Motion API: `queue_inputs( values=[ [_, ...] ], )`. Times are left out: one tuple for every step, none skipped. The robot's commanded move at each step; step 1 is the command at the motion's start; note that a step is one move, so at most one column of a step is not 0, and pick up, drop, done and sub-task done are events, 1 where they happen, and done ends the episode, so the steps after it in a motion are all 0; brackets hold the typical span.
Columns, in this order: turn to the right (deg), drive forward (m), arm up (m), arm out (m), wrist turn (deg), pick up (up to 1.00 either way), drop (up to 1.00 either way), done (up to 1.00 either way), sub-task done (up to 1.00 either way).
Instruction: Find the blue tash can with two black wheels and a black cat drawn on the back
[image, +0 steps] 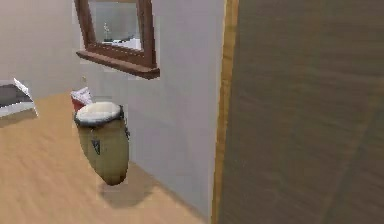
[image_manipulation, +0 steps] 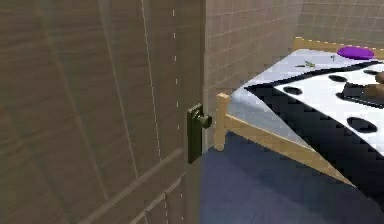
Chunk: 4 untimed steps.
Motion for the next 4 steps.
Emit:
queue_inputs(
  values=[
    [-45.0, 0.0, 0.0, 0.0, 0.0, 0.0, 0.0, 0.0, 0.0],
    [0.0, 1.0, 0.0, 0.0, 0.0, 0.0, 0.0, 0.0, 0.0],
    [0.0, 0.65, 0.0, 0.0, 0.0, 0.0, 0.0, 0.0, 0.0],
    [-12.0, 0.0, 0.0, 0.0, 0.0, 0.0, 0.0, 0.0, 0.0]
  ],
)
